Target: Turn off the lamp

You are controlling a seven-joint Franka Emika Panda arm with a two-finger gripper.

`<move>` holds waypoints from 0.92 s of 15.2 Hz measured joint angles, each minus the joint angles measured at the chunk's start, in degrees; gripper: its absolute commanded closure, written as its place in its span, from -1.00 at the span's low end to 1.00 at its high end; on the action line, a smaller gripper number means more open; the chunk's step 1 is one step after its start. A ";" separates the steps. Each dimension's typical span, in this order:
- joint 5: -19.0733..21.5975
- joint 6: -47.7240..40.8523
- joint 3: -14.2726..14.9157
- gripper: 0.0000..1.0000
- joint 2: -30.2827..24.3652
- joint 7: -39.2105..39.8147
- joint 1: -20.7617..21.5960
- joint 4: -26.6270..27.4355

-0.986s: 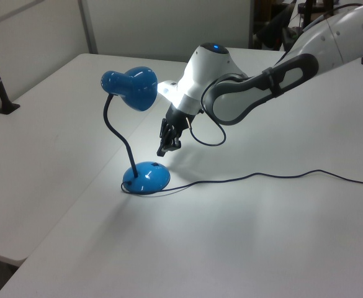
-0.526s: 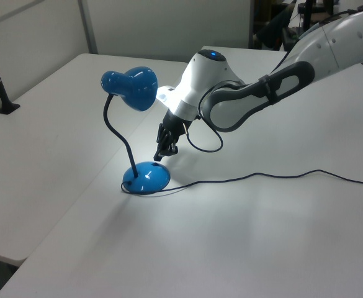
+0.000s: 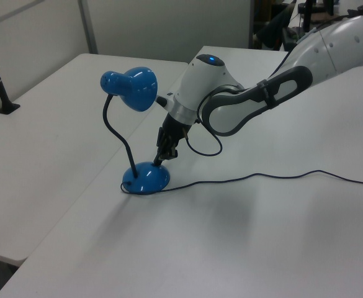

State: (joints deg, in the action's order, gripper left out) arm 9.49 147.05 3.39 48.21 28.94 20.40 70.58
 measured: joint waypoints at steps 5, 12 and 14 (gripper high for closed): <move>0.01 -0.06 0.37 0.16 -2.08 -0.49 -0.06 2.84; 0.01 -8.15 0.61 -1.00 -9.94 -3.41 -0.01 7.99; -0.11 -8.95 0.61 -1.00 -10.27 -3.41 0.11 8.39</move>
State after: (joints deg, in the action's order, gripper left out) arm 9.38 138.10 4.01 37.94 25.53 20.52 78.97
